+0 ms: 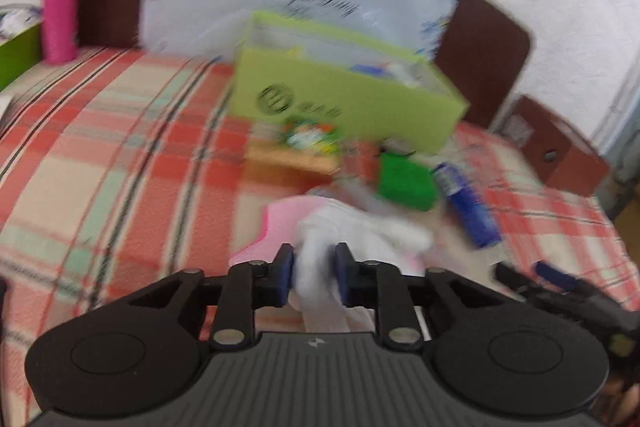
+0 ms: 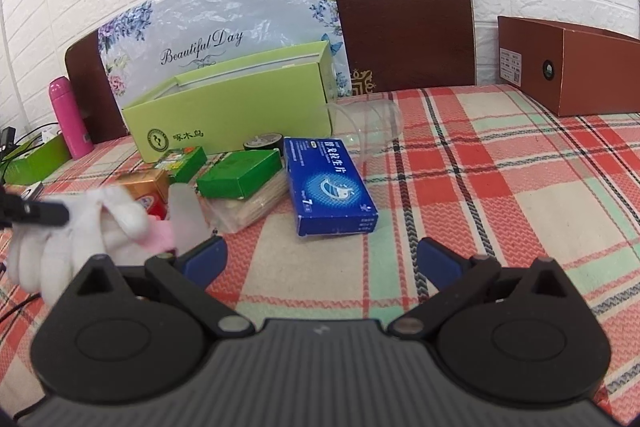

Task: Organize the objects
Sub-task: 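Grasp the blue medicine box with the right tool while the left tool lifts the glove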

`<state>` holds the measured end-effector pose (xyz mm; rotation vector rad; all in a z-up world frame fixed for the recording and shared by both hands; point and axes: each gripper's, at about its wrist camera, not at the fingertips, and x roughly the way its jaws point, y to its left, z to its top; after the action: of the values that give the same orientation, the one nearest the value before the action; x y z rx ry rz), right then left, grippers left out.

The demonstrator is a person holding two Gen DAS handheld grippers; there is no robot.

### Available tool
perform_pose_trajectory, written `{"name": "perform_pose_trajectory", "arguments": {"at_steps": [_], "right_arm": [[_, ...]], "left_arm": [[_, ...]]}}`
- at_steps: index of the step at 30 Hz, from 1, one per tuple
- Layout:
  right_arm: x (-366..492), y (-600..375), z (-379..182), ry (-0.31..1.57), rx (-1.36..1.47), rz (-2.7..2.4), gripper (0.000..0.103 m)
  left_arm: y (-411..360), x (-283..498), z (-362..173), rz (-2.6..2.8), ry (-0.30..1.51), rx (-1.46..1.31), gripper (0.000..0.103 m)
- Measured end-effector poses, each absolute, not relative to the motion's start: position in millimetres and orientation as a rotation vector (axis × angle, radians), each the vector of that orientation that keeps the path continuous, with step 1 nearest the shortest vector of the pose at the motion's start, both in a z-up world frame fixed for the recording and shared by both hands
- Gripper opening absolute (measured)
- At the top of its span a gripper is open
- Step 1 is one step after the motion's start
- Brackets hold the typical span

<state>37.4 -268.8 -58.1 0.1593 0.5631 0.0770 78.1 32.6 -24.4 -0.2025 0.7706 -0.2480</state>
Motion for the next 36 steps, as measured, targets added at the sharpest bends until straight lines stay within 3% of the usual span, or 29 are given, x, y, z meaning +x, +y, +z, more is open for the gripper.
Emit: {"name": "perform_pose_trajectory", "arguments": {"at_steps": [2, 4, 6, 16, 17, 18, 19, 23, 24, 31, 36], "right_arm": [[39.6, -267.9, -59.2, 0.571, 0.148, 0.078, 0.103], [43.0, -266.9, -60.2, 0.575, 0.126, 0.075, 0.103], [48.4, -266.5, -60.5, 0.577, 0.110, 0.068, 0.103], [89.9, -267.1, -62.5, 0.591, 0.072, 0.079, 0.100], [93.8, -267.2, -63.7, 0.597, 0.075, 0.082, 0.099], [97.5, -267.7, -65.2, 0.603, 0.080, 0.084, 0.097], [101.2, -268.2, -66.8, 0.614, 0.086, 0.085, 0.095], [105.5, -268.3, -72.9, 0.648, 0.091, 0.094, 0.059], [103.3, -267.2, -71.7, 0.644, 0.080, 0.095, 0.059], [69.4, -273.9, -49.9, 0.617, 0.105, 0.150, 0.059], [54.5, -265.3, -52.3, 0.680, 0.052, 0.237, 0.059]], "left_arm": [[38.5, 78.7, -32.7, -0.236, 0.798, -0.230, 0.031], [37.9, 77.6, -33.3, -0.262, 0.796, -0.237, 0.042], [32.4, 75.7, -30.8, -0.263, 0.769, -0.211, 0.069], [14.8, 85.4, -40.2, -0.347, 0.784, -0.268, 0.076], [15.3, 86.6, -42.1, -0.349, 0.785, -0.278, 0.070], [17.3, 87.6, -43.1, -0.357, 0.789, -0.305, 0.052], [20.2, 88.6, -43.0, -0.378, 0.796, -0.340, 0.044], [23.3, 87.1, -33.8, -0.394, 0.784, -0.337, 0.022], [25.7, 86.4, -30.5, -0.397, 0.778, -0.344, 0.019], [50.0, 73.1, 4.3, -0.373, 0.656, -0.372, 0.018], [63.2, 75.8, -6.6, -0.307, 0.684, -0.371, 0.018]]}}
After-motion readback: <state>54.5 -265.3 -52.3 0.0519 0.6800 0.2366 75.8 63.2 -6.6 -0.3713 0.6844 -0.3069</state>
